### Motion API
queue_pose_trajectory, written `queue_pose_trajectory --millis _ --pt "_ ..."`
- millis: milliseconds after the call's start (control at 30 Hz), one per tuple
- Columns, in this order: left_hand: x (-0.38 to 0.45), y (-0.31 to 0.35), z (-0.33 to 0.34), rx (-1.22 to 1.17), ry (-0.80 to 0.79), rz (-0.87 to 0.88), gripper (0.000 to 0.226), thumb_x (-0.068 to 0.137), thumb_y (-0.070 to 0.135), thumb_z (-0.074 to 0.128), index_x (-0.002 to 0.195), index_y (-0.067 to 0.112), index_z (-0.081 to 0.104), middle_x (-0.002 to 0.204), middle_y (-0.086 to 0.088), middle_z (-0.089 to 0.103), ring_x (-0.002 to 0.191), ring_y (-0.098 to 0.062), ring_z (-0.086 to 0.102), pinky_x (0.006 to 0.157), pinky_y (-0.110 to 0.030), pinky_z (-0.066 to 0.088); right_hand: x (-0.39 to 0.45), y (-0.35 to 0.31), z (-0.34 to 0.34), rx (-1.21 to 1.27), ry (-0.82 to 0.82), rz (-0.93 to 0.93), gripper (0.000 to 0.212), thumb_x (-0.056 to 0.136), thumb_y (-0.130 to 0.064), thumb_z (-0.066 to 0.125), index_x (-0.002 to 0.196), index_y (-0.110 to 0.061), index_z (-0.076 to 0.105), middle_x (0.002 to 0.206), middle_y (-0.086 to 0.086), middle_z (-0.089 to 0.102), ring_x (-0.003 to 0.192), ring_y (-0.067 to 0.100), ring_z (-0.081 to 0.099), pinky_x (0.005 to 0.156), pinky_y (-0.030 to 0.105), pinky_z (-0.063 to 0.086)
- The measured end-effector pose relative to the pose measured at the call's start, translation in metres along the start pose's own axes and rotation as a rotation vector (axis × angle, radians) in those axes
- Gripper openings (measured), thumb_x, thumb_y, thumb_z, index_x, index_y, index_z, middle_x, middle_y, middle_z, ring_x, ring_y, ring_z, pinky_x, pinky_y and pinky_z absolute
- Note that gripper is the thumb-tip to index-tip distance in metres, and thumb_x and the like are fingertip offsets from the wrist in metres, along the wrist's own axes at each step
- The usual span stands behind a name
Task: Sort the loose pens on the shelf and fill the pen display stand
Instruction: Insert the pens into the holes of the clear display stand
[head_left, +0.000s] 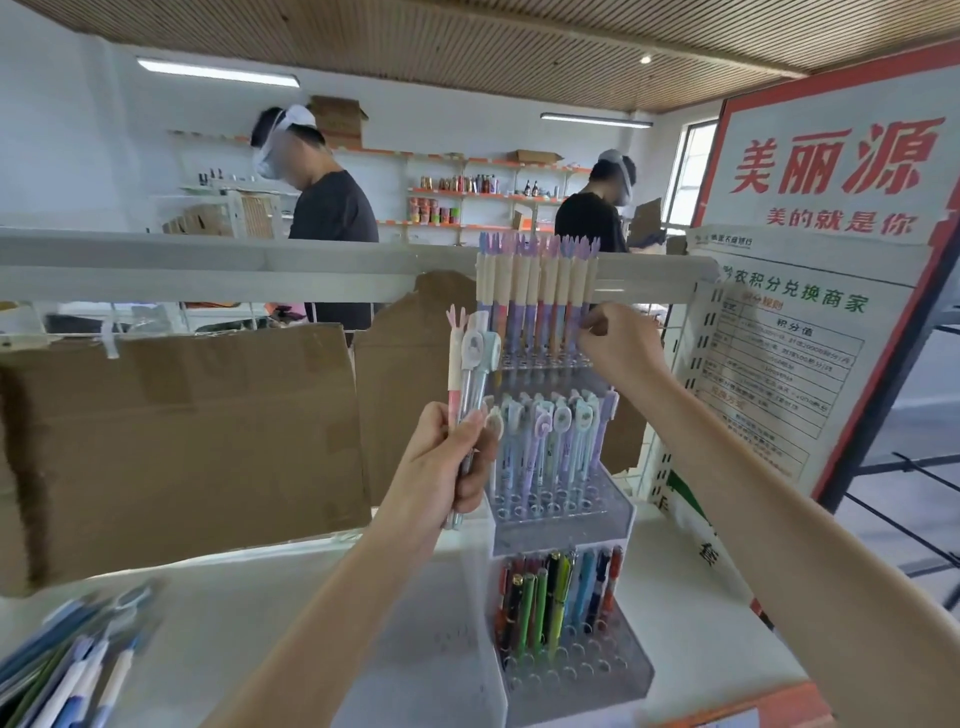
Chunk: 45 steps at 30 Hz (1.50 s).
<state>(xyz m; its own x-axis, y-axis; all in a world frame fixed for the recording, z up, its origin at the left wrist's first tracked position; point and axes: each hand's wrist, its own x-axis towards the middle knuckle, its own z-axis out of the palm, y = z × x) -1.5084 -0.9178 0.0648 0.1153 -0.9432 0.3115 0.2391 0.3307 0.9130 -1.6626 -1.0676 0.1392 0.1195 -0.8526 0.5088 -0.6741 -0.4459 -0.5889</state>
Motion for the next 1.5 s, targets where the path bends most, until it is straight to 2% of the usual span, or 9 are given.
queue_pose_trajectory --millis 133,200,267,467,667,833,1200,1400,1500 --pt "-0.004 -0.008 0.002 -0.065 -0.016 -0.001 0.019 0.090 0.023 0.050 0.083 0.011 0.036 0.066 -0.003 0.052 0.041 -0.010 0.028 0.037 -0.019 0.026 -0.066 -0.011 -0.001 0.381 -0.214 -0.042 0.011 0.089 -0.027 0.061 0.078 -0.027 0.064 0.059 -0.010 0.060 0.039 -0.002 0.042 0.039 0.010 0.034" --pt "-0.006 -0.017 0.006 -0.056 -0.034 -0.018 0.017 0.091 0.020 0.051 0.084 0.012 0.038 0.065 -0.003 0.050 0.040 -0.009 0.030 0.037 -0.018 0.027 -0.095 -0.016 0.002 0.472 -0.379 -0.048 0.014 0.080 -0.045 0.062 0.078 -0.032 0.068 0.054 -0.010 0.058 0.044 0.003 0.042 0.044 0.016 0.036" --pt "-0.009 -0.027 0.012 -0.011 -0.051 -0.026 0.012 0.093 0.017 0.049 0.087 0.010 0.041 0.064 -0.003 0.050 0.039 -0.009 0.033 0.036 -0.018 0.030 -0.112 -0.014 0.010 0.489 -0.425 -0.064 0.019 0.082 -0.041 0.064 0.076 -0.025 0.071 0.055 -0.008 0.056 0.052 0.007 0.045 0.054 0.021 0.039" --pt "-0.016 -0.046 0.019 0.026 0.033 -0.114 0.011 0.096 0.013 0.044 0.096 0.005 0.052 0.073 -0.004 0.070 0.049 -0.015 0.062 0.047 -0.026 0.053 -0.110 0.014 0.001 0.523 -0.112 0.089 0.015 0.090 -0.023 0.060 0.079 -0.013 0.063 0.064 -0.003 0.067 0.057 0.012 0.065 0.056 0.024 0.051" --pt "-0.022 -0.049 0.017 0.132 0.072 -0.085 0.019 0.098 0.019 0.043 0.093 0.007 0.056 0.061 0.001 0.059 0.039 -0.010 0.044 0.037 -0.018 0.034 -0.090 0.042 -0.012 0.267 0.147 0.010 0.014 0.092 -0.023 0.056 0.086 -0.011 0.058 0.070 -0.005 0.067 0.060 0.005 0.067 0.060 0.022 0.057" --pt "-0.023 -0.045 0.015 0.152 0.014 -0.034 0.019 0.098 0.023 0.042 0.091 0.012 0.056 0.053 0.004 0.044 0.040 -0.007 0.028 0.038 -0.017 0.025 -0.083 0.058 -0.004 0.100 0.103 0.007 0.017 0.093 -0.026 0.053 0.088 -0.010 0.057 0.073 -0.002 0.065 0.071 0.018 0.068 0.074 0.039 0.057" --pt "-0.026 -0.046 0.011 0.130 -0.018 -0.005 0.021 0.097 0.024 0.043 0.094 0.009 0.057 0.053 0.004 0.041 0.038 -0.006 0.024 0.037 -0.016 0.023 -0.072 0.069 0.005 -0.103 0.098 -0.074 0.022 0.094 -0.029 0.054 0.089 -0.008 0.059 0.073 0.006 0.067 0.065 0.023 0.065 0.065 0.042 0.055" --pt "-0.027 -0.048 0.011 0.111 -0.047 -0.011 0.021 0.095 0.025 0.044 0.094 0.007 0.056 0.051 0.007 0.045 0.038 -0.007 0.025 0.038 -0.018 0.021 -0.082 0.094 0.023 -0.153 -0.076 -0.039 0.021 0.092 -0.029 0.059 0.078 -0.014 0.062 0.060 -0.009 0.054 0.055 0.008 0.050 0.051 0.016 0.033" --pt "-0.026 -0.049 0.012 0.100 -0.044 -0.020 0.020 0.096 0.023 0.044 0.093 0.007 0.056 0.051 0.006 0.045 0.038 -0.007 0.025 0.038 -0.020 0.019 -0.082 0.097 0.023 -0.138 -0.097 -0.017 0.018 0.090 -0.031 0.061 0.076 -0.020 0.057 0.061 -0.012 0.051 0.060 0.010 0.049 0.052 0.015 0.030"
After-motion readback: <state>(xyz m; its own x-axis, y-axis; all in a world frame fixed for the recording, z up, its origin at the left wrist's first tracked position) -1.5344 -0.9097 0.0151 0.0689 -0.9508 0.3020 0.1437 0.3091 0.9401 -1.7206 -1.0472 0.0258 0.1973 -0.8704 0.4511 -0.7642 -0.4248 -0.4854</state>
